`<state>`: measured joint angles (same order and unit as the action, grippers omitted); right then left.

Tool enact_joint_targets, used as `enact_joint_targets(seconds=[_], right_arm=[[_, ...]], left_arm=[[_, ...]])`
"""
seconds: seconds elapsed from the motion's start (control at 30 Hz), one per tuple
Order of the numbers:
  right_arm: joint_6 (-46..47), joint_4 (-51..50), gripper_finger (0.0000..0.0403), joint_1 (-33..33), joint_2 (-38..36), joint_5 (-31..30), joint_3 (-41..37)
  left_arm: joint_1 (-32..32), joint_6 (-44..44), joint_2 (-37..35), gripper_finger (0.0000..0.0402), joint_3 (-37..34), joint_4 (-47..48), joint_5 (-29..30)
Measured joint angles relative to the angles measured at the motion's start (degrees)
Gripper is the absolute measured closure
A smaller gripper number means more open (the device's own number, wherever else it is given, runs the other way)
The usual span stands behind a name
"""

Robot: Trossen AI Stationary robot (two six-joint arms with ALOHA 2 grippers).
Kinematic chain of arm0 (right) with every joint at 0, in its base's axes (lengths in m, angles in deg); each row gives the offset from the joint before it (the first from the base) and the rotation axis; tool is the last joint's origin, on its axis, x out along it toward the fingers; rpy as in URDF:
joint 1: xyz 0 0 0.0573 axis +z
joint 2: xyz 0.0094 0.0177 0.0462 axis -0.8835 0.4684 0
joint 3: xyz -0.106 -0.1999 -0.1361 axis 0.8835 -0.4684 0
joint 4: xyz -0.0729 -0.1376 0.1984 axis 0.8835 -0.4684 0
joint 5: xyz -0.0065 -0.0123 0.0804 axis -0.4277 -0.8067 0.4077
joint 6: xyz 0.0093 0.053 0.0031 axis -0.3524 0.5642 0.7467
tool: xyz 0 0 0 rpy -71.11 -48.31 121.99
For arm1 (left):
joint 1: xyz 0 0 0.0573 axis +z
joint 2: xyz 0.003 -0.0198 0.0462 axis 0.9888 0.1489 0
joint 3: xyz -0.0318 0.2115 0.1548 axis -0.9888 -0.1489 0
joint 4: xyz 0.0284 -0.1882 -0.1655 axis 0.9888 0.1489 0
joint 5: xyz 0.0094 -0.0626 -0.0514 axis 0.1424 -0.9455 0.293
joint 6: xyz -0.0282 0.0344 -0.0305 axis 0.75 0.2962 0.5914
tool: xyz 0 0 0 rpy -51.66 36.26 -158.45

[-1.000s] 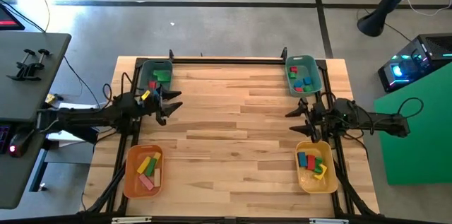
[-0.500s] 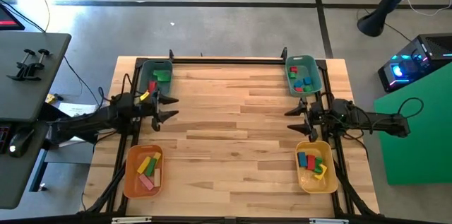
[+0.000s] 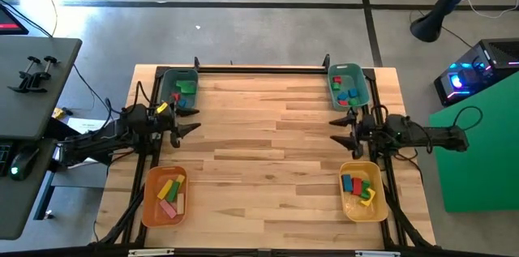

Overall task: Sort blocks by size
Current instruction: Return to Home Position

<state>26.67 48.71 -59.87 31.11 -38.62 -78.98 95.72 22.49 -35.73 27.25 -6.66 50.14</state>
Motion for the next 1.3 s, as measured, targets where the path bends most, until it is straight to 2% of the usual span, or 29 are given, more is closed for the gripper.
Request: enact_joint_targets(seconds=[0.07, 0.13, 0.47, 0.63, 0.83, 0.93, 1.0, 1.17, 1.3], right_arm=[[-1.70, 2.14, 0.0149, 1.41, 0.02, -5.29, -1.54], [-3.64, 5.26, 0.0149, 2.48, 0.02, -7.50, -2.92], [-3.57, 2.00, 0.0149, 3.63, 0.83, -6.51, -3.77], [-2.79, 2.02, 0.0149, 3.63, 1.05, -6.51, -3.77], [-3.27, 2.02, 0.0149, 3.63, 1.05, -6.49, -3.77], [-3.27, 2.02, 0.0149, 3.63, 1.05, -6.47, -3.77], [-3.29, 2.02, 0.0149, 3.63, 1.05, -6.45, -3.77], [-3.29, 2.02, 0.0149, 3.63, 1.05, -6.43, -3.77], [-3.29, 2.02, 0.0149, 3.61, 1.05, -6.41, -3.77]], left_arm=[[0.00, 0.38, 0.02, 0.0170, 0.00, 0.21, 0.00], [0.00, 1.77, 0.02, 0.0170, 0.00, 0.44, 0.00], [0.00, 9.43, 0.26, 0.0170, 0.00, 1.27, 0.76], [0.00, 5.84, 0.50, 0.0170, 0.00, 1.79, 0.84], [0.00, -3.09, 0.54, 0.0170, -0.02, 3.71, 0.87], [0.00, -4.04, 0.54, 0.0170, -0.02, 3.31, 0.87], [-0.03, -3.05, 0.54, 0.0170, -0.39, 1.21, 0.85], [-1.01, -1.70, 0.74, 0.0170, -7.06, -13.32, -1.81], [-2.66, -2.76, 1.26, 0.0170, -7.72, -12.99, -3.21]])
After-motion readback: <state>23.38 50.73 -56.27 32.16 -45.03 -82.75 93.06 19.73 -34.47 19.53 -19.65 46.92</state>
